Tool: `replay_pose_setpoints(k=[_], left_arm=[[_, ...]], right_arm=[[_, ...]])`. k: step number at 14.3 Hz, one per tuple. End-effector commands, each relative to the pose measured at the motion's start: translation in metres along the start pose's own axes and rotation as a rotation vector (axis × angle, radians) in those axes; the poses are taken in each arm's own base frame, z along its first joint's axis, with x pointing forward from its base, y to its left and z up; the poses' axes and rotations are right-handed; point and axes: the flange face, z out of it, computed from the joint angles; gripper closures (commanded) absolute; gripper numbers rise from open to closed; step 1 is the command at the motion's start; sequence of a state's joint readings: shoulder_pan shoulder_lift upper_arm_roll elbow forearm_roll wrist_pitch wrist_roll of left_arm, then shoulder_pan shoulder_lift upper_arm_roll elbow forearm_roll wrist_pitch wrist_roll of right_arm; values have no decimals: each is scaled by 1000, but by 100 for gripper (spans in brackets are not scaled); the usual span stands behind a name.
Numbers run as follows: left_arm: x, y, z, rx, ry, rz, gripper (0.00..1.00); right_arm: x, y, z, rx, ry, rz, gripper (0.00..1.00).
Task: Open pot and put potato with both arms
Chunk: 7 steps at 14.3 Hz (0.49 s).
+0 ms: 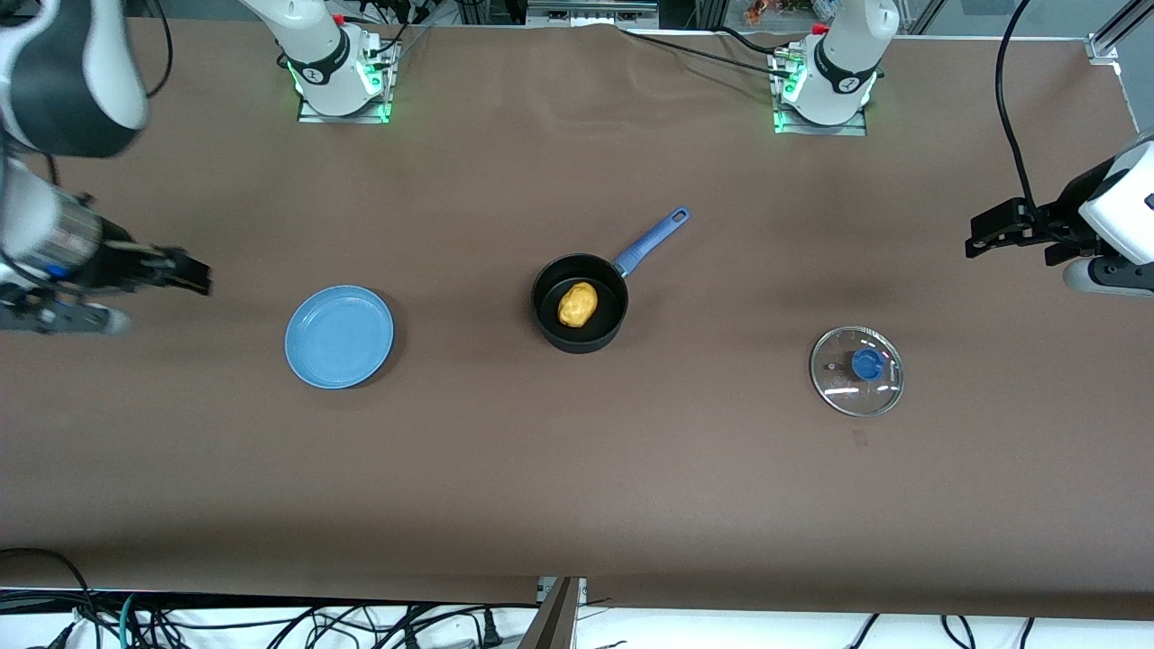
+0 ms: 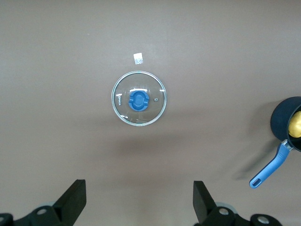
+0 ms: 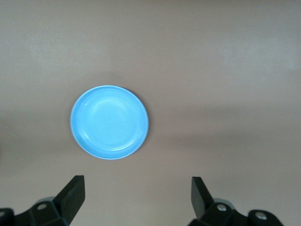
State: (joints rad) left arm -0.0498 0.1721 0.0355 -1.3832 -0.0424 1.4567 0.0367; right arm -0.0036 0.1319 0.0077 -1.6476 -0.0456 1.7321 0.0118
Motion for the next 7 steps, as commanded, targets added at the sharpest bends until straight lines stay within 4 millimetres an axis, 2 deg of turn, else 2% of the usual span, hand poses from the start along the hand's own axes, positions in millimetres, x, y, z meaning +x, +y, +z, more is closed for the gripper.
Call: replay_pose_setpoints(k=[1, 3, 5, 7], left_arm=[[-2, 0, -3, 21, -2, -6, 0], [-2, -1, -3, 21, -2, -7, 0], [-2, 0, -3, 21, -2, -6, 0], [-2, 0, -3, 21, -2, -6, 0]], right_arm=[[-45, -4, -14, 2, 67, -36, 0], [-53, -5, -31, 17, -1, -34, 0], [-54, -13, -60, 13, 2, -50, 0], [-49, -11, -54, 44, -7, -39, 0]])
